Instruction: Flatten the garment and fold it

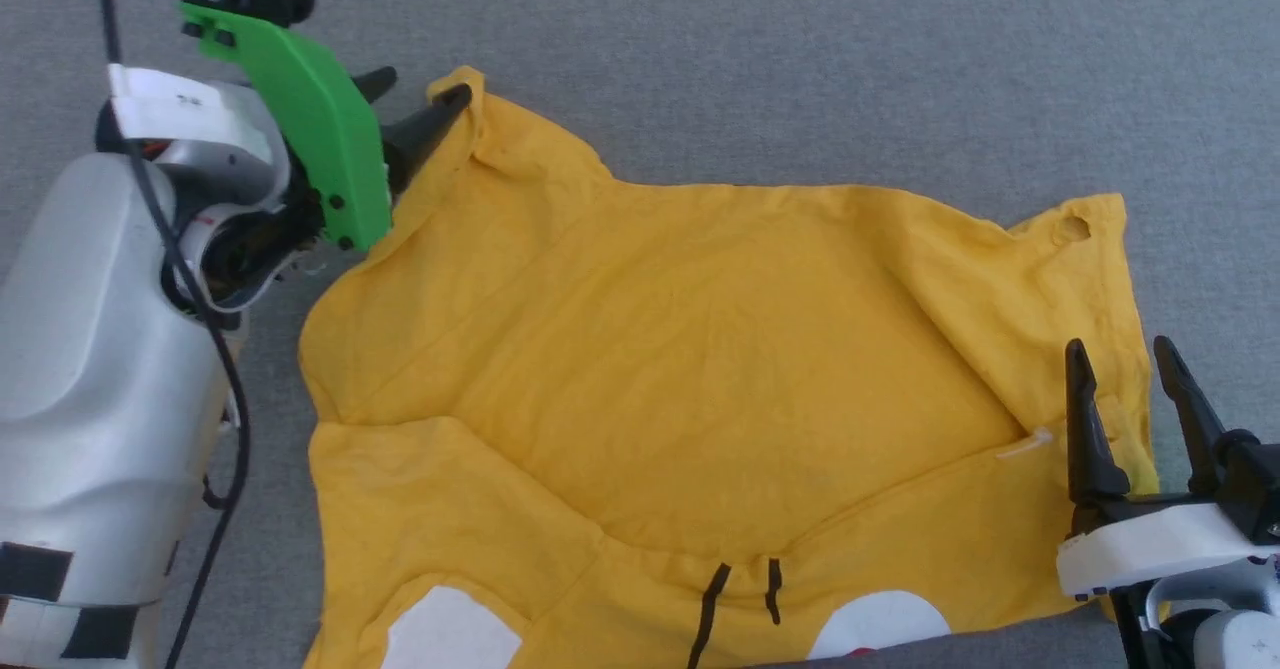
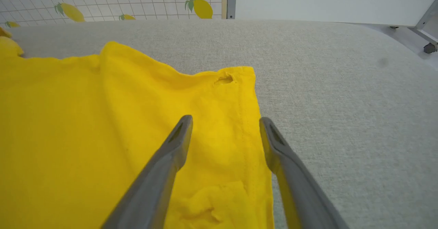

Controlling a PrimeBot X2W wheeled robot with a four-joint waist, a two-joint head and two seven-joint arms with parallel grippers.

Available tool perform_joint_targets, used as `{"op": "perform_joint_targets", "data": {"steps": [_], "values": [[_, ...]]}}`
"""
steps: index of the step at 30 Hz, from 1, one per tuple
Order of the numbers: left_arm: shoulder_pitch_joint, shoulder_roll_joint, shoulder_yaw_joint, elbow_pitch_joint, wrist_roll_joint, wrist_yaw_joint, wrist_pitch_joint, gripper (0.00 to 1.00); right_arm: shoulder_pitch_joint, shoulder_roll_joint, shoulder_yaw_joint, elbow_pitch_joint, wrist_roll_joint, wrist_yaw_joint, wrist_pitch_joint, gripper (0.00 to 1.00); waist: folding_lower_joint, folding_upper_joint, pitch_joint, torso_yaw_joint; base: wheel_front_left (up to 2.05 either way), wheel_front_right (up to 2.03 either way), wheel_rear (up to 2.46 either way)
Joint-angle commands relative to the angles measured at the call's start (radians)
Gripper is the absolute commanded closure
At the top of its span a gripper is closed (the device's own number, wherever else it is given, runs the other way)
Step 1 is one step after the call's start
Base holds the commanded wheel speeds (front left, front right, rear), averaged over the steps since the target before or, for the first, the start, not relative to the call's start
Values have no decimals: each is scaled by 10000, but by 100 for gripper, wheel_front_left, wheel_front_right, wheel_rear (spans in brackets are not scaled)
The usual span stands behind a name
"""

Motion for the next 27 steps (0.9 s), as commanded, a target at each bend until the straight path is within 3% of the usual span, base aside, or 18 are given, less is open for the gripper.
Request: {"op": "perform_joint_targets", "data": {"steps": [1,18,19,20,27], "values": [[-129,-36,-119,81,0,-67,22,0,-205,4,39,42,72,-17,-107,0,-1,-1,265,-282,0,0,0],[-268,475,-598,1268,1037,85,-969,0,-573,5,97,248,204,-17,-265,0,-1,-1,1003,-683,0,0,0],[-278,500,-602,1317,1035,80,-986,39,-598,5,95,248,203,-17,-261,0,-1,-1,1023,-694,0,0,0],[-293,531,-580,1368,1034,78,-1035,100,-627,5,88,248,203,-17,-258,0,-1,-1,1042,-704,0,0,0],[-210,506,-359,1333,434,38,-1042,100,-770,5,21,215,114,-17,-195,0,-1,-1,934,-664,0,0,0]]}}
